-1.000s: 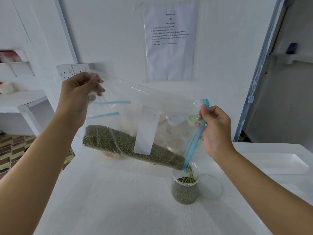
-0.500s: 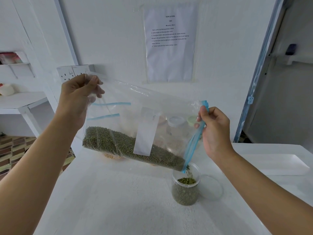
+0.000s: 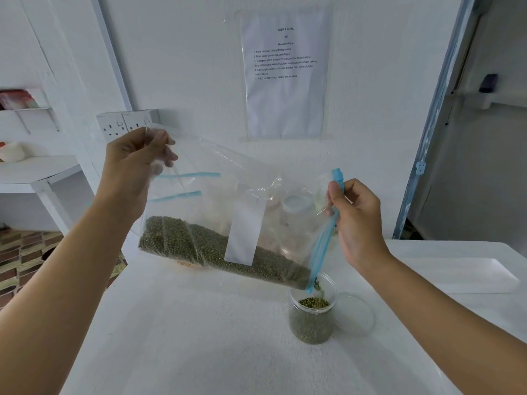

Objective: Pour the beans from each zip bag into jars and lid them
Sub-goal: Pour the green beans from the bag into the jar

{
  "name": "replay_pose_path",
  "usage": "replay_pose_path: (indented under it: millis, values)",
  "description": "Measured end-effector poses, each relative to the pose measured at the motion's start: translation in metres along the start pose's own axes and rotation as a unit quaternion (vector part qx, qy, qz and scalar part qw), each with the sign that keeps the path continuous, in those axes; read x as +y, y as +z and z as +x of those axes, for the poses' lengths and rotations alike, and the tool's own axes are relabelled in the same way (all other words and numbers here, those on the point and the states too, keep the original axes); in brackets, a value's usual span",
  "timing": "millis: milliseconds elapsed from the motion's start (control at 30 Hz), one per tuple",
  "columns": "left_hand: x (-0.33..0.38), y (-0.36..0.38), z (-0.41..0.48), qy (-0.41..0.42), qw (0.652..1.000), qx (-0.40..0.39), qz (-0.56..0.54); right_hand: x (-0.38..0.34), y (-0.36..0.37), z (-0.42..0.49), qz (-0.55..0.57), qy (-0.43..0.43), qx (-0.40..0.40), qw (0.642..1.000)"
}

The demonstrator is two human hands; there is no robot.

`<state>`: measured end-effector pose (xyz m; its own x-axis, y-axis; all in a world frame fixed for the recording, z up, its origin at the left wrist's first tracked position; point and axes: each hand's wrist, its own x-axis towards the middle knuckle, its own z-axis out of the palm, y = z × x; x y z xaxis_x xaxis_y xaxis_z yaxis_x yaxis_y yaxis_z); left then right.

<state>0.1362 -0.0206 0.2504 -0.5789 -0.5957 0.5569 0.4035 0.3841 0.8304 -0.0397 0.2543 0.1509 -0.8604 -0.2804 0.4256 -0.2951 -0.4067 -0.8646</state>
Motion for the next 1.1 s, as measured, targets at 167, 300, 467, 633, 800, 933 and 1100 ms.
replay_pose_path:
  millis: [167,300,467,633,800,933,1100]
  values:
    - [0.001,-0.001,-0.001,0.0,1.0,0.0,0.0,-0.005,0.0,-0.002,-0.005,-0.017,-0.009,1.0]
    - [0.003,0.001,-0.001,0.001,1.0,-0.003,0.001,-0.008,0.0,-0.004,-0.027,-0.023,-0.029,0.999]
    - [0.005,0.001,-0.001,-0.003,1.0,0.005,0.006,-0.012,0.001,-0.003,-0.043,-0.027,-0.035,0.998]
    - [0.006,0.003,-0.001,0.0,1.0,0.002,0.002,-0.012,0.002,-0.003,-0.055,-0.027,-0.047,0.997]
    - [0.006,0.001,-0.001,0.001,1.0,-0.001,-0.002,-0.012,0.002,-0.001,-0.056,-0.027,-0.045,0.997]
    - [0.006,0.001,0.0,0.0,1.0,-0.005,-0.001,-0.012,0.004,-0.002,-0.071,-0.028,-0.055,0.996]
    - [0.006,0.002,0.0,0.0,1.0,-0.005,0.003,-0.013,0.005,-0.003,-0.084,-0.034,-0.06,0.994]
